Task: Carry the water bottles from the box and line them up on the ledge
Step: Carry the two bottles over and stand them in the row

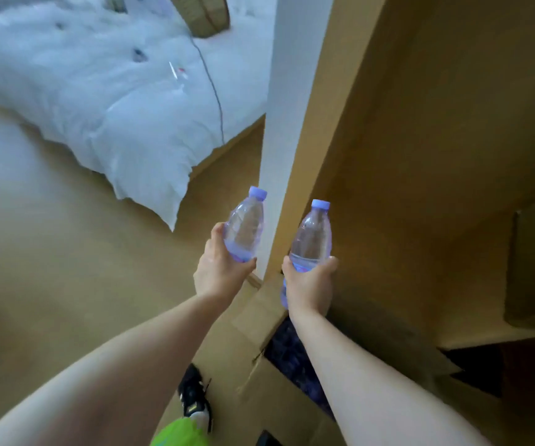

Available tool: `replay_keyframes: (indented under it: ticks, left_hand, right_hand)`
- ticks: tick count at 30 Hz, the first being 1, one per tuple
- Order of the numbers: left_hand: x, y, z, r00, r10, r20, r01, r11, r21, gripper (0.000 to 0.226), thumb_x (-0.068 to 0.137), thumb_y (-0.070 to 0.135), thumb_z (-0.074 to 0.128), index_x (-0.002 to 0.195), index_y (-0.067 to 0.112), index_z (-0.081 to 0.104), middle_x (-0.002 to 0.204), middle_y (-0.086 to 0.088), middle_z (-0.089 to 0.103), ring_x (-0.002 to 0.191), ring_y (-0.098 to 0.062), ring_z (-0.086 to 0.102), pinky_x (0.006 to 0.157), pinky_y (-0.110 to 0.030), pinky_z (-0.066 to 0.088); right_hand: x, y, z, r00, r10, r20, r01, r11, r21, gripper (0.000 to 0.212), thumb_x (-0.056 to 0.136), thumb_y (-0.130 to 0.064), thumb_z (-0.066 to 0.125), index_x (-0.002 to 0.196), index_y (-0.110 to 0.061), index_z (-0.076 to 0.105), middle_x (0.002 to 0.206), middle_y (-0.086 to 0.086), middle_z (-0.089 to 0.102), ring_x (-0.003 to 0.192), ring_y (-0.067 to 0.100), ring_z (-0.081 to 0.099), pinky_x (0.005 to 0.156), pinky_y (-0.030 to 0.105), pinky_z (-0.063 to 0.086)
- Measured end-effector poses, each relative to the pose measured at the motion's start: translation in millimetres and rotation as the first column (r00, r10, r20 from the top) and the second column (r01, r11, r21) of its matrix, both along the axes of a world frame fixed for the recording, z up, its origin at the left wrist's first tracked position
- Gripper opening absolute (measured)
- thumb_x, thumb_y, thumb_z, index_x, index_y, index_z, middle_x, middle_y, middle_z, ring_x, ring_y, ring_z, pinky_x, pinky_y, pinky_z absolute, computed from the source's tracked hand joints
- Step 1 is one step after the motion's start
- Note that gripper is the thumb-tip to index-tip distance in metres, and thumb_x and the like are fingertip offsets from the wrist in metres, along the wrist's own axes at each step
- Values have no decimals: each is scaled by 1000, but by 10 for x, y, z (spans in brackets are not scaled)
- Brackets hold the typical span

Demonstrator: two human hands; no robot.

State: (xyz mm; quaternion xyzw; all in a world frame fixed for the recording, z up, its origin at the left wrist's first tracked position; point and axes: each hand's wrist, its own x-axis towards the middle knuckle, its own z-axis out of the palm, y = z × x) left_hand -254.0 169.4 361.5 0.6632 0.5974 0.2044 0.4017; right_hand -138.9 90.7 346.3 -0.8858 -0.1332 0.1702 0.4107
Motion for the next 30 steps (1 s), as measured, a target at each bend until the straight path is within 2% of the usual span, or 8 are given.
replay_keyframes:
  ticks: [4, 6, 9, 13, 21, 24, 27, 30]
  left_hand:
    - [-730, 256, 448, 980, 199, -5, -199, 978, 60, 79, 68, 43, 70, 132, 41, 23, 126, 12, 53, 104, -22, 60, 75, -32, 40]
    - [-1128, 396, 608, 964, 267, -18, -264, 960, 94, 80, 69, 43, 71, 134, 38, 24, 127, 9, 53, 105, -24, 60, 76, -33, 41]
    - [-1770, 603, 801, 946, 321, -42, -312, 940, 140, 79, 71, 42, 72, 135, 37, 26, 128, 9, 53, 105, -25, 61, 79, -36, 46]
    - [-2638, 909, 998, 909, 413, -50, -398, 898, 187, 77, 71, 41, 72, 133, 38, 27, 126, 6, 54, 105, -25, 60, 79, -36, 46]
    - [-4235, 1637, 1504, 752, 659, 23, -640, 721, 265, 82, 73, 39, 74, 140, 29, 27, 131, 1, 53, 109, -30, 59, 81, -36, 44]
    - [-4699, 1886, 1674, 681, 727, 87, -717, 637, 284, 80, 73, 42, 74, 137, 28, 29, 127, 1, 55, 105, -28, 60, 78, -34, 43]
    - [-5073, 2143, 1792, 627, 772, 108, -763, 579, 289, 80, 73, 43, 72, 137, 29, 27, 125, 3, 55, 102, -25, 59, 76, -34, 44]
    - [-5355, 2446, 1850, 578, 808, 115, -800, 533, 277, 81, 74, 43, 72, 139, 28, 27, 124, 0, 54, 102, -27, 59, 81, -38, 48]
  right_hand:
    - [-540, 368, 450, 981, 183, 63, -189, 977, 100, 55, 76, -43, 75, 103, -15, 37, 109, 7, 61, 98, 30, 62, 71, 30, 43]
    - [-851, 595, 646, 960, 268, 76, -276, 954, 119, 53, 74, -45, 74, 98, -17, 36, 103, 6, 61, 91, 30, 64, 70, 34, 52]
    - [-1379, 979, 911, 920, 373, 119, -386, 916, 108, 52, 75, -47, 73, 98, -17, 37, 97, 1, 58, 86, 30, 65, 68, 37, 55]
    - [-2202, 1598, 1190, 853, 491, 176, -512, 854, 97, 56, 78, -49, 72, 106, -14, 39, 105, 5, 58, 93, 31, 63, 67, 31, 44]
    - [-3812, 2710, 1701, 698, 696, 170, -716, 664, 216, 49, 79, -46, 70, 99, -18, 36, 99, -1, 52, 92, 25, 59, 67, 32, 42]
    - [-4271, 3056, 1804, 637, 749, 181, -769, 603, 213, 53, 80, -46, 70, 105, -12, 39, 104, 2, 55, 95, 27, 60, 74, 35, 47]
    - [-4651, 3424, 1878, 582, 784, 217, -812, 545, 211, 64, 80, -45, 72, 119, -5, 40, 114, 8, 56, 103, 28, 59, 74, 31, 42]
    - [-4959, 3826, 1916, 530, 818, 223, -843, 480, 243, 64, 79, -44, 72, 118, -6, 39, 111, 9, 58, 99, 27, 58, 72, 33, 43]
